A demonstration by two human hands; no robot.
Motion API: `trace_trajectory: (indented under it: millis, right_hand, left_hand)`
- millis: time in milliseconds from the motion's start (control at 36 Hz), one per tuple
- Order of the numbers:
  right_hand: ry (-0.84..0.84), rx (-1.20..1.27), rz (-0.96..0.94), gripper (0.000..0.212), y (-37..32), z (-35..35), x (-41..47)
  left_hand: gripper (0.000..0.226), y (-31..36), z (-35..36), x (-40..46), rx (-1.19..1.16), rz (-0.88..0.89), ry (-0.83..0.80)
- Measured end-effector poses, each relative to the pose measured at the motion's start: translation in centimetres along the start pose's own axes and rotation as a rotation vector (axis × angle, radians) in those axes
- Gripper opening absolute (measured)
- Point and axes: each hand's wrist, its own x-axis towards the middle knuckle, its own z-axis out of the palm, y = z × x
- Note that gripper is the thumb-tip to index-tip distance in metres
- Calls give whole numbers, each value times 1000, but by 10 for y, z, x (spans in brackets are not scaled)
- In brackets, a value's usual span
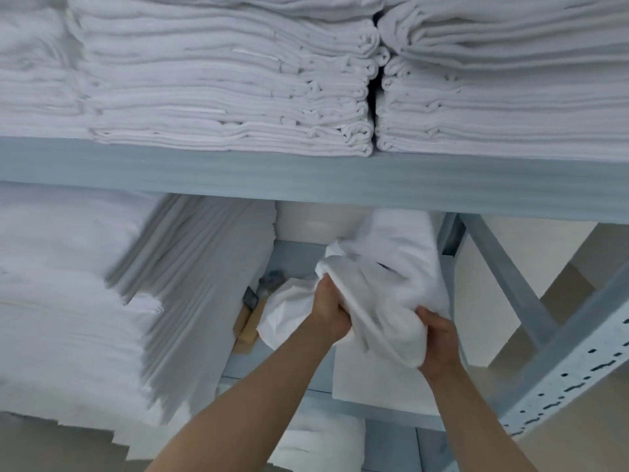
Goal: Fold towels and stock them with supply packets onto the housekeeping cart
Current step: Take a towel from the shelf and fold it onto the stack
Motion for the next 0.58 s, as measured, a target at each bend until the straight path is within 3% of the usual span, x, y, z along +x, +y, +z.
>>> trace_trajectory:
  millis: [139,306,389,472,528,583]
  right_hand:
    - [128,108,66,43,-9,-15,-28]
    - [66,99,-4,35,-38,12,-63]
    - [87,166,-32,43,-42,21,-83]
    - [41,191,-63,21,-49,36,-106]
    - [-27,214,-84,49,-57,44,-117]
    - [-92,223,-97,47,-66,57,-126]
  left_hand:
    - [32,-19,14,-25,34,49,-2]
    - [31,-26,39,-72,-55,155,-7]
    - [28,-23,59,-105,-72,166,17]
    - [27,-22,79,-140,-104,186,22]
    - [31,-21,89,-162,-139,212,-10]
    - [31,-18,97,-180,-132,250,-41]
